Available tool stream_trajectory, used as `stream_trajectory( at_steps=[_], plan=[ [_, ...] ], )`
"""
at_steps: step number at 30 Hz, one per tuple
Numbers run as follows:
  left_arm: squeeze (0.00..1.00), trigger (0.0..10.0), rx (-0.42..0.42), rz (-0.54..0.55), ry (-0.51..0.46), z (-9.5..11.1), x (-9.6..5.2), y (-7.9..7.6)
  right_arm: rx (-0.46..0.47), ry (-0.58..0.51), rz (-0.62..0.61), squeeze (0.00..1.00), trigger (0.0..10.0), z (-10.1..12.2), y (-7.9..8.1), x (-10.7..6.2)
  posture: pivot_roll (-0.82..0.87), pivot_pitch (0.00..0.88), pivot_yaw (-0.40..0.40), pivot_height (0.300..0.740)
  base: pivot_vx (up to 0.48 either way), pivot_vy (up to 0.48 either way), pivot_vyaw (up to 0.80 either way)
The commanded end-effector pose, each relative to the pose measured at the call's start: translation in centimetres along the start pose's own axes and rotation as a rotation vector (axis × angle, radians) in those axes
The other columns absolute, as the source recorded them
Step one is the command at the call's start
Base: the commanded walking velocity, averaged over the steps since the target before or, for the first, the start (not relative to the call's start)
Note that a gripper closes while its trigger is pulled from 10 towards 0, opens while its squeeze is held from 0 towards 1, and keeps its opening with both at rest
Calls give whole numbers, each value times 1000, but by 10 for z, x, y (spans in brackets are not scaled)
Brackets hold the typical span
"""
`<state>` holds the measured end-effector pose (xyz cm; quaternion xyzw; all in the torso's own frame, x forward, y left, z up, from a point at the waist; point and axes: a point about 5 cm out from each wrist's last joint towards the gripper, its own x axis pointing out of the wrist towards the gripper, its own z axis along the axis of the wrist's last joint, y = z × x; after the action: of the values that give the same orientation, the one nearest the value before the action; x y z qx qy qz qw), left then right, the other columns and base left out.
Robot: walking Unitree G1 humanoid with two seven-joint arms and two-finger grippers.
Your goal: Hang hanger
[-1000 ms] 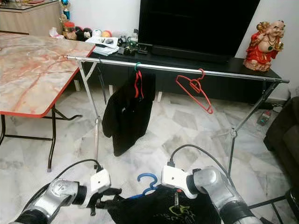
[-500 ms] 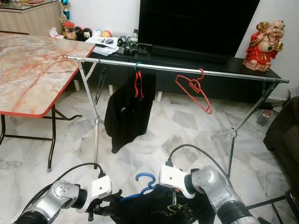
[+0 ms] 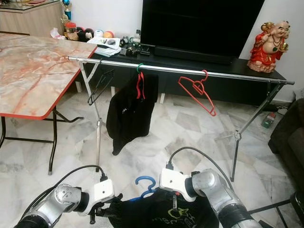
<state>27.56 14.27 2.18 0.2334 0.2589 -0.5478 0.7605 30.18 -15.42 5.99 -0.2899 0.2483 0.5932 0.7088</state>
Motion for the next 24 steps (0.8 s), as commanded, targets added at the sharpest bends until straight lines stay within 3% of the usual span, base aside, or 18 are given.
stream_trajectory(
  at_steps=[1, 19, 21, 24],
  plan=[
    [0, 0, -20, 1, -1, -3, 2, -2, -14, -10, -24, 0, 10000, 4, -5, -4, 73, 0, -132, 740, 0, 0, 0],
    [0, 0, -21, -6, 22, -9, 2, -6, -20, -6, -28, 0, 10000, 5, -6, -3, 73, 0, -133, 740, 0, 0, 0],
    [0, 0, -2, 43, 76, -13, 0, -1, -19, -13, -62, 0, 10000, 6, -9, -4, 74, 0, -131, 740, 0, 0, 0],
    [0, 0, -7, 208, 186, -24, -6, 12, -10, -12, -137, 0, 10000, 7, -16, -7, 71, 0, -130, 740, 0, 0, 0]
  ],
)
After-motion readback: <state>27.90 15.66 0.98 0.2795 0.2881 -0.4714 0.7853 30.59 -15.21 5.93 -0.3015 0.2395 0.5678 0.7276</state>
